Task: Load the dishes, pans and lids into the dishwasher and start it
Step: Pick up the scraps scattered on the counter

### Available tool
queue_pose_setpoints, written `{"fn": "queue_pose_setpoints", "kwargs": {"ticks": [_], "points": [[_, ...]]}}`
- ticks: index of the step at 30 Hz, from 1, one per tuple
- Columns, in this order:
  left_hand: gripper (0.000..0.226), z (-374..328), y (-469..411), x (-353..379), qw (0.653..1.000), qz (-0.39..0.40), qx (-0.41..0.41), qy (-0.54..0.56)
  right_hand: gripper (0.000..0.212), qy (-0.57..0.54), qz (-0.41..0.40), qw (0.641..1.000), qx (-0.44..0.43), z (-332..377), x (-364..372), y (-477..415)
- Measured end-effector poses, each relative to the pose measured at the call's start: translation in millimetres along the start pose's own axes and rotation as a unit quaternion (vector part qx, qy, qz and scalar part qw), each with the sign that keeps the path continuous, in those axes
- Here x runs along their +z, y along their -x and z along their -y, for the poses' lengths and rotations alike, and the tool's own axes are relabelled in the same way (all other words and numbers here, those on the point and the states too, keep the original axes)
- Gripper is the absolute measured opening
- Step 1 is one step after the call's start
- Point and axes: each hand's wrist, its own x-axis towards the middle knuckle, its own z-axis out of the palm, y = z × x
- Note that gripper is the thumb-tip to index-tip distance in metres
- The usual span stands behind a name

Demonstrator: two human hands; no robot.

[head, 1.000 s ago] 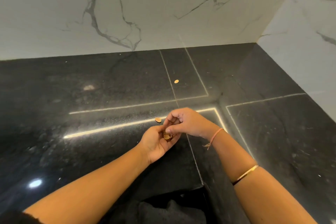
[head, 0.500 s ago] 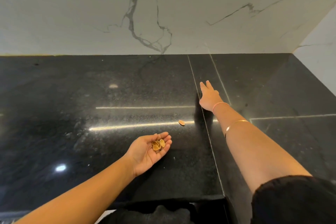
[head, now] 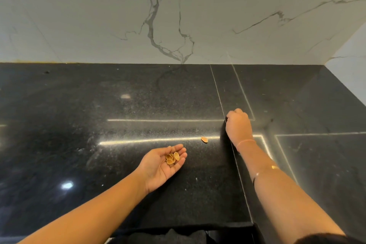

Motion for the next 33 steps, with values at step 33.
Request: {"fn": "queue_pose_setpoints", "kwargs": {"ticks": [33], "points": [[0.034,7,-37,27,0.997,0.064,-0.042,-0.019,0.007,-0.395,0.090,0.914,-0.028,73,-24,110]]}}
